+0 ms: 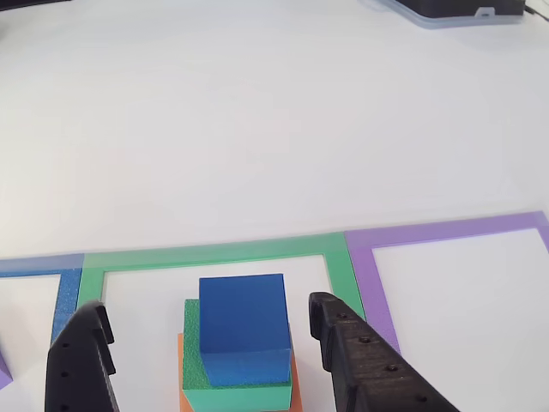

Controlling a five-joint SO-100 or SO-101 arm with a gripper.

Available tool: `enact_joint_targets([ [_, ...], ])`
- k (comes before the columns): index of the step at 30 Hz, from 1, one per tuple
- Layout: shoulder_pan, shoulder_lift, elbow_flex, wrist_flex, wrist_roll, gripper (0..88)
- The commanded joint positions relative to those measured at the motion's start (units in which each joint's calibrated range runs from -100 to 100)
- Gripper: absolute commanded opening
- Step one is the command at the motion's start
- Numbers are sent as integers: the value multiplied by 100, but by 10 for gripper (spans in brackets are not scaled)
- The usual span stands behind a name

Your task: Tower of hanoi

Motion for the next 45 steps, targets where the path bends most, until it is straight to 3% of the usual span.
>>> enact_joint_targets([
  [1,-118,-37,-223,-178,0,215],
  [12,-247,51,-223,-243,0,114],
  [33,-392,-126,-269,-105,0,25],
  [38,-407,-759,-569,963,0,24],
  [45,-476,-1968,-2068,4322,0,21],
])
